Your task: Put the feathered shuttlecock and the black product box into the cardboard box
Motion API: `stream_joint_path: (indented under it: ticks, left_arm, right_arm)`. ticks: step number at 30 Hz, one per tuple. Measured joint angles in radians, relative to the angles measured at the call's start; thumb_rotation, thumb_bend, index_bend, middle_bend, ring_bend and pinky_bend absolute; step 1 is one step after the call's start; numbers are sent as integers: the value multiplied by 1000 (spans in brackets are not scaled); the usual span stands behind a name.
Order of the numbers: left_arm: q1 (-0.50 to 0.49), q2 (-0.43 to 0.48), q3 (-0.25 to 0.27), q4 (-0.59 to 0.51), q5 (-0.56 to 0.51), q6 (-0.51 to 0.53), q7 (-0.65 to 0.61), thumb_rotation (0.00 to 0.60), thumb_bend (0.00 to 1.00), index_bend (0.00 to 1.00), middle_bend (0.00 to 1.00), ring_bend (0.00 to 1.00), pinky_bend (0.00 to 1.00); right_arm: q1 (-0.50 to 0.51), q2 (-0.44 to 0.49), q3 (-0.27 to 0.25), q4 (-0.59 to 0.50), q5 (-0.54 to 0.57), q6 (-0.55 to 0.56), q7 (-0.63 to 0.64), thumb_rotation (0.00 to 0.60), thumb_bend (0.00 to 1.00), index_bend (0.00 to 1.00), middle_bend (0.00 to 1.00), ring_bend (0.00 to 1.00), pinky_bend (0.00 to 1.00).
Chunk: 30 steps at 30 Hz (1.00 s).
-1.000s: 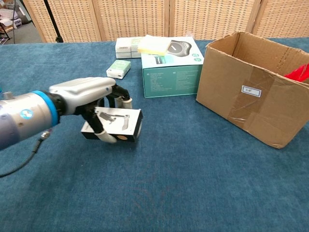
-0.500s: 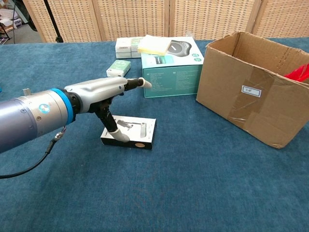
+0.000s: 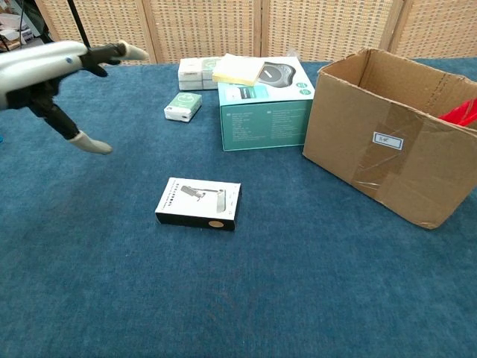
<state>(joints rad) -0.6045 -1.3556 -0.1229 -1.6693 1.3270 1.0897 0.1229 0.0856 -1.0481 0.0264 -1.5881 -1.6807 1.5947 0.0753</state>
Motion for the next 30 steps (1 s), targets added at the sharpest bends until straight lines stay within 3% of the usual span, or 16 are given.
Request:
stream_joint_path:
  ticks: [4,9,20,25,30]
  left_arm:
    - [58,89,15,36,50,76,-111,600,0,0,0,0,116]
    - [156,185,33,53,57,180,-146,600,0,0,0,0,94]
    - [336,243,43,40,28,385,-263,600,0,0,0,0,94]
    - [362,259,46,48,56,405,-317,600,0,0,0,0,94]
    - [373,277,40,48,60,403,-355,600,0,0,0,0,94]
  right_arm:
    - [0,-6,-2,0,-7,0,-19,600,0,8,0,0,0]
    - [1,-12,-6,-9,-27,4,-43,600,0,8,0,0,0]
    - [76,6,11,-142,-123,-46,-127,600,0,62,5,0,0]
    - [164,22,27,-260,-191,-141,-150,600,0,62,6,0,7]
    - [271,12,41,-365,-204,-323,-170,600,0,62,17,0,43]
